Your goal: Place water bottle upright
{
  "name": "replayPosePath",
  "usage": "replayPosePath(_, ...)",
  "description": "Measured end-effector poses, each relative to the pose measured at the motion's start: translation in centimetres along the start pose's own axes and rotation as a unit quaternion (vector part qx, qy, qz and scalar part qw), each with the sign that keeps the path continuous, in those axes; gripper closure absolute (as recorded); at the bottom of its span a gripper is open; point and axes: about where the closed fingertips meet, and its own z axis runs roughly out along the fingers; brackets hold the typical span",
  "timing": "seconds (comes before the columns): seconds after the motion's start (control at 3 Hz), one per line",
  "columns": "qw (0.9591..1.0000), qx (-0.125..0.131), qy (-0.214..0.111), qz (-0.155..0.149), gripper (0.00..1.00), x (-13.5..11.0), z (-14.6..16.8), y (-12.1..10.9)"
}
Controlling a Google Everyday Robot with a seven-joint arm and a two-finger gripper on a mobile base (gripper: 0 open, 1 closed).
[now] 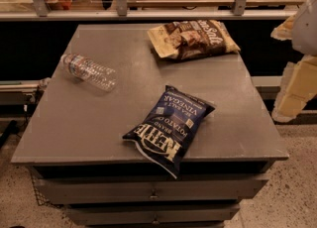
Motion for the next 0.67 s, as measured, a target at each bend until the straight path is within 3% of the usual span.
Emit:
replayPosePath(0.33,1.0000,0.000,0.000,0.001,0.00,-0.1,0.0,0.0)
replayPosePath(0.67,0.9996,-0.003,-0.012,0.025,0.00,-3.5,1.8,-1.2)
